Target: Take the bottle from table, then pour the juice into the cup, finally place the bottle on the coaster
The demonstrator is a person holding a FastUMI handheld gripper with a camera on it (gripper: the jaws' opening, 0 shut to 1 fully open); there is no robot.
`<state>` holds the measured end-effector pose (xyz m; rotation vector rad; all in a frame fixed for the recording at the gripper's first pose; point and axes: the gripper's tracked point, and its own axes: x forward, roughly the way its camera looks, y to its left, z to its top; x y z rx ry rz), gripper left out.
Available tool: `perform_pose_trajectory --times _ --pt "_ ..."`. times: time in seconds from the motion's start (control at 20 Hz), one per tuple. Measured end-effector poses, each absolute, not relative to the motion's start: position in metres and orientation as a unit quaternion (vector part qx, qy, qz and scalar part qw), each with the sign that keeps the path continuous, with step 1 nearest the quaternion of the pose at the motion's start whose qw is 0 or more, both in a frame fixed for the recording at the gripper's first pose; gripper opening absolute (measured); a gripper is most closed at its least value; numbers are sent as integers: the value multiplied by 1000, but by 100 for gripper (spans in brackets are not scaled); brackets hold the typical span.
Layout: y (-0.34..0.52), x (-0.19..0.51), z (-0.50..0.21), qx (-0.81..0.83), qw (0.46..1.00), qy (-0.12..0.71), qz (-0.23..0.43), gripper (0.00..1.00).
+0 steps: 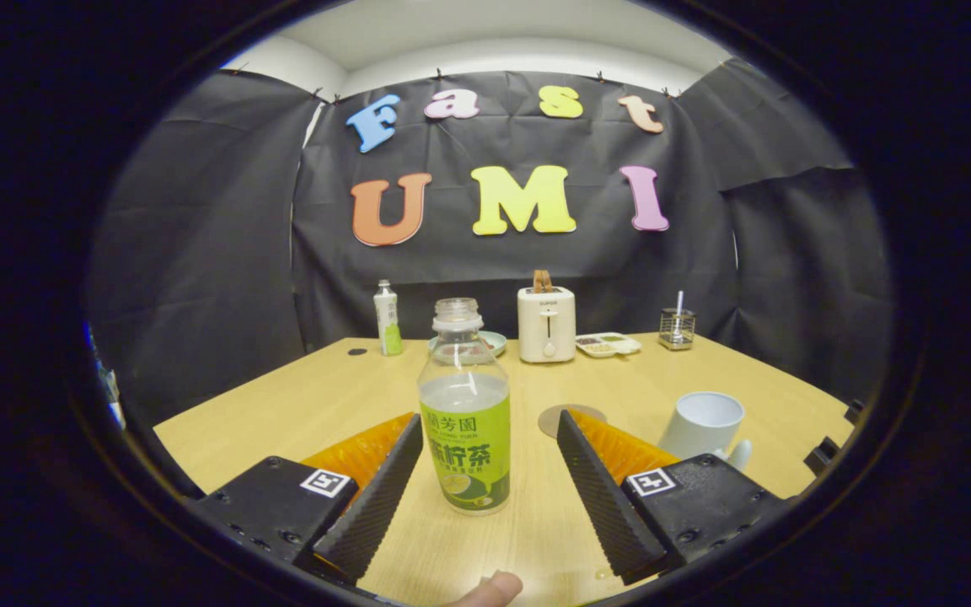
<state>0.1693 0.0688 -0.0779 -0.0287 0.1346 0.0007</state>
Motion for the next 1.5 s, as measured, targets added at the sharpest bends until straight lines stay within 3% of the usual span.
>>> perform_pose_trajectory --times 0.65,0.75,0.8,0.9,1.5 --pt "80 224 -87 -17 998 48 -37 100" --pt "83 227 -87 -16 998 49 -35 89" --pt "80 223 -88 -20 998 51 -41 83" --pt "79 214 -88 -16 998 53 -42 82" --pt "86 172 -77 88 993 74 -2 82"
